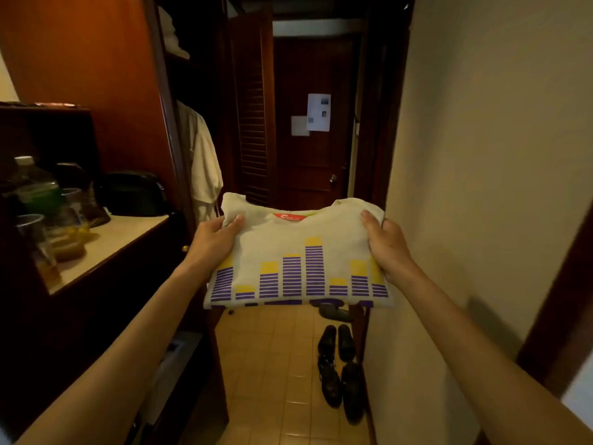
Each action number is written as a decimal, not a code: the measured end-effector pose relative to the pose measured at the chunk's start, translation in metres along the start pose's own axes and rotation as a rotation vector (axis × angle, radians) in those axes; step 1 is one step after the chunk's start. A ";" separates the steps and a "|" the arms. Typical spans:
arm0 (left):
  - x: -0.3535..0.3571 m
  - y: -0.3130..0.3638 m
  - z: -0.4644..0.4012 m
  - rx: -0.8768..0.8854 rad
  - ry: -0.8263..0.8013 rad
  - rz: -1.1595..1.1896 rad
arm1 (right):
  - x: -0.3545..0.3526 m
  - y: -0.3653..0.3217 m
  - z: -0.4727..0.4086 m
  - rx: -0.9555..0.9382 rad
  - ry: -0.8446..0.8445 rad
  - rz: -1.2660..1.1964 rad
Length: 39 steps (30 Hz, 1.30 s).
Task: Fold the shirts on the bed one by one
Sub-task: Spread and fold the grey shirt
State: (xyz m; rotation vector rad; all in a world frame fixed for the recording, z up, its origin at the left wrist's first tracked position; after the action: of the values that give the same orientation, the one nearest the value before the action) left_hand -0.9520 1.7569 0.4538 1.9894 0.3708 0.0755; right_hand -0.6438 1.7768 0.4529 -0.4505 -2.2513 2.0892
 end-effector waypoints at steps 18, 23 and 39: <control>0.031 -0.212 -0.415 0.004 0.132 0.007 | 0.223 -0.009 -0.439 -0.048 -0.113 0.019; 0.020 -0.281 -0.522 -0.074 0.238 0.109 | 0.304 0.000 -0.547 -0.046 -0.175 0.005; -0.044 -0.475 -0.829 -0.171 0.352 0.053 | 0.596 0.017 -0.876 -0.104 -0.363 0.021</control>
State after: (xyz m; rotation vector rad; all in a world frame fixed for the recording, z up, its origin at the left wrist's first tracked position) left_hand -1.2804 2.6533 0.3971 1.8141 0.5191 0.4801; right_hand -1.0162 2.7680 0.4175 -0.1010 -2.5636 2.2254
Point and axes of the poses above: each hand's wrist, its own z-axis away from the middle knuckle, its own x-axis out of the palm, y = z × x, the point moved 1 cm from there along -z, towards the middle knuckle, and after that the axes turned 11 degrees about x, right-handed, at the moved point
